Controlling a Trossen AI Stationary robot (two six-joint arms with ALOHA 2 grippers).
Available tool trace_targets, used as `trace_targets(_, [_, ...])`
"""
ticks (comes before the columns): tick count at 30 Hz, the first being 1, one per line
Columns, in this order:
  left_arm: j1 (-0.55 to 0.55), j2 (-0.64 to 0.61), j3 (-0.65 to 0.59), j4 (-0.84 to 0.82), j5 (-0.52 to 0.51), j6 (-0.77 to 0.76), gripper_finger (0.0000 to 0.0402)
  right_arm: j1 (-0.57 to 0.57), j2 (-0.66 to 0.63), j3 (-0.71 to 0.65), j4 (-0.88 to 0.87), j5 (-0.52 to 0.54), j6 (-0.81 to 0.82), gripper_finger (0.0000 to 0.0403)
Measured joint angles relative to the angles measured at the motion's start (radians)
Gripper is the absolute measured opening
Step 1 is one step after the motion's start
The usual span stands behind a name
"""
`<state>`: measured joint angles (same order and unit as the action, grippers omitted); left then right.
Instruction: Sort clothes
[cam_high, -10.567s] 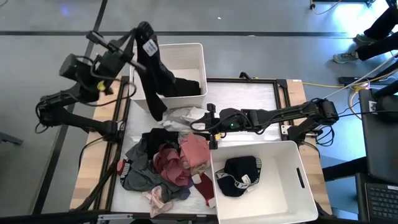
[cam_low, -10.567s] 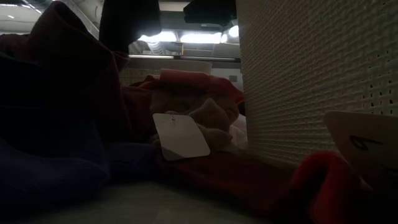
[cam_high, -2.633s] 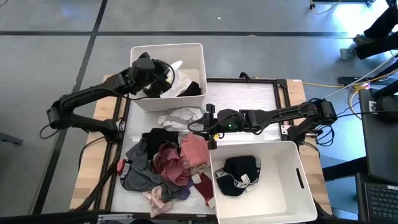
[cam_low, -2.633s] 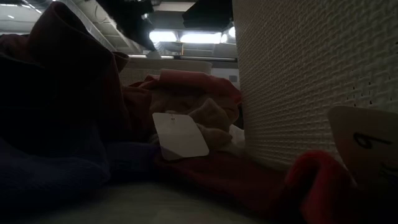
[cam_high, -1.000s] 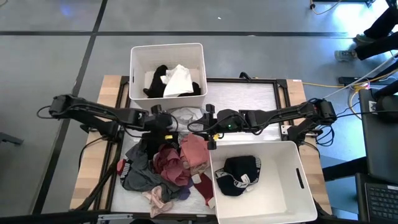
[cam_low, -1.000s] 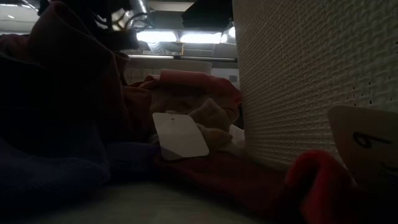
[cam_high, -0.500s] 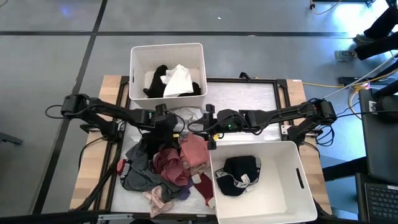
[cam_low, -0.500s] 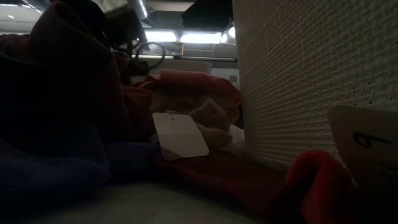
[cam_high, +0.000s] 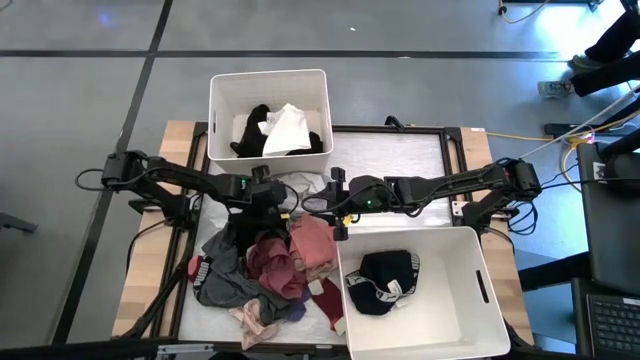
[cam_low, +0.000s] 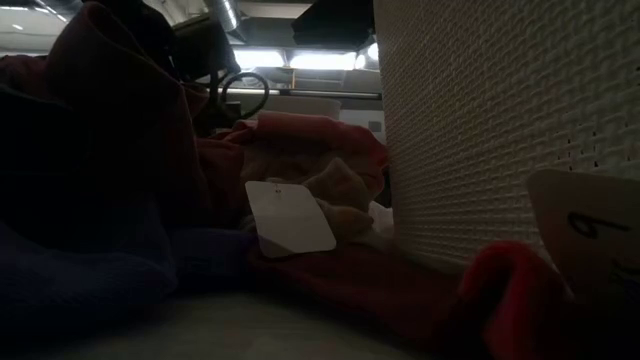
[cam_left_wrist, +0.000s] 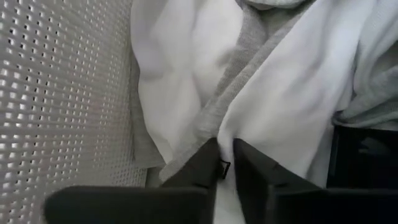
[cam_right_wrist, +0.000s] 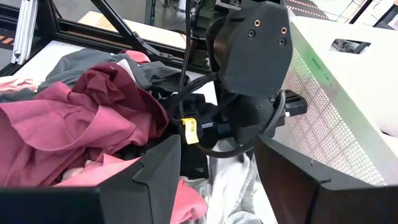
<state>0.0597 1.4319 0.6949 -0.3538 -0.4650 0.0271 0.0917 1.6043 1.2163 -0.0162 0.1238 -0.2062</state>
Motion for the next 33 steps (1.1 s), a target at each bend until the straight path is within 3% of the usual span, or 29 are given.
trace_targets(3, [0.000,0.000,0.000,0.000,0.000,0.000,0.0006,0.000,0.000,0.000,0.000,0.000,0.000,0.0207])
trace_targets(13, [-0.059,-0.066,0.023,-0.012,-0.055,0.016,0.0004,0.000,0.000,0.000,-0.003,0.000,0.000,0.0207])
trace_targets(22, [-0.127,-0.270,0.095,-0.027,-0.086,0.071,0.0003,0.000,0.000,0.000,-0.003,0.000,0.000,0.0207])
trace_targets(33, [-0.131,-0.548,0.156,0.038,-0.198,0.216,0.0004,0.000,0.000,0.000,-0.003,0.000,0.000,0.0207])
